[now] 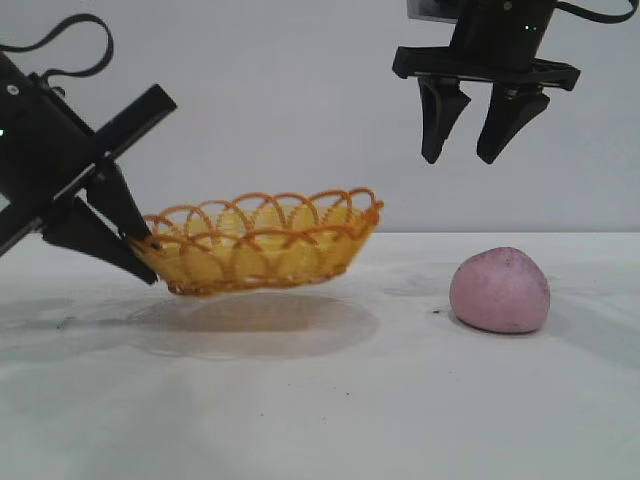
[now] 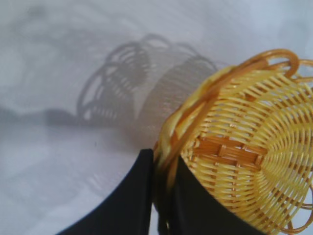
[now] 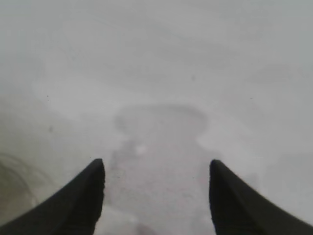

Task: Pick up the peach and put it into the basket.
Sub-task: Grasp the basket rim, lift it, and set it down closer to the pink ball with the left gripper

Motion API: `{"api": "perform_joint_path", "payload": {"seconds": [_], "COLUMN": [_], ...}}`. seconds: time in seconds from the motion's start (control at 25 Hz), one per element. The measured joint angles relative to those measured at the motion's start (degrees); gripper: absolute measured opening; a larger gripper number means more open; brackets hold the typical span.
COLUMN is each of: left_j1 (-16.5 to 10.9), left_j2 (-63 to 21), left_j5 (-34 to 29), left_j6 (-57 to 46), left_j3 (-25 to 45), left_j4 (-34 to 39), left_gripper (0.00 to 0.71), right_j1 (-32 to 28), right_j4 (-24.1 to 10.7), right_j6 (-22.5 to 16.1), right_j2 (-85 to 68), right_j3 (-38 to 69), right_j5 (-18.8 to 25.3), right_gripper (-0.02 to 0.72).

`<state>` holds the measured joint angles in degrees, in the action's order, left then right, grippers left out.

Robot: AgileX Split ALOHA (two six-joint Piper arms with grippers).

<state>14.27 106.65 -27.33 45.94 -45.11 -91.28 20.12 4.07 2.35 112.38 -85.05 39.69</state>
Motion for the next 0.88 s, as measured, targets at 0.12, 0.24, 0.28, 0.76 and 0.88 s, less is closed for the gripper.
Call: {"api": "perform_joint_path", "payload": {"seconds": [0.12, 0.24, 0.28, 0.76, 0.88], "left_j1": [0.67, 0.7, 0.7, 0.7, 0.7], "left_j2": [-0.13, -0.22, -0.22, -0.25, -0.34], "left_j5": [0.79, 1.54, 1.84, 0.16, -0.98], "left_j6": [0.22, 0.33, 0.33, -0.41, -0.84], "left_j3": [0.0, 0.0, 0.0, 0.0, 0.0], "left_j4": [-1.55, -2.05, -2.02, 1.98, 3.83], "left_gripper": [0.0, 0.07, 0.07, 0.338, 0.349], "right_j1": [0.0, 0.0, 0.0, 0.0, 0.0], "right_j4": [0.1, 0.1, 0.21, 0.32, 0.32], "right_j6": [0.0, 0.0, 0.0, 0.0, 0.0], "right_j2": [0.0, 0.0, 0.0, 0.0, 0.0], "right_j3": [0.0, 0.0, 0.0, 0.0, 0.0], "right_j5": [0.0, 0.0, 0.0, 0.0, 0.0], "right_gripper": [0.401, 0.401, 0.401, 0.401, 0.401]}}
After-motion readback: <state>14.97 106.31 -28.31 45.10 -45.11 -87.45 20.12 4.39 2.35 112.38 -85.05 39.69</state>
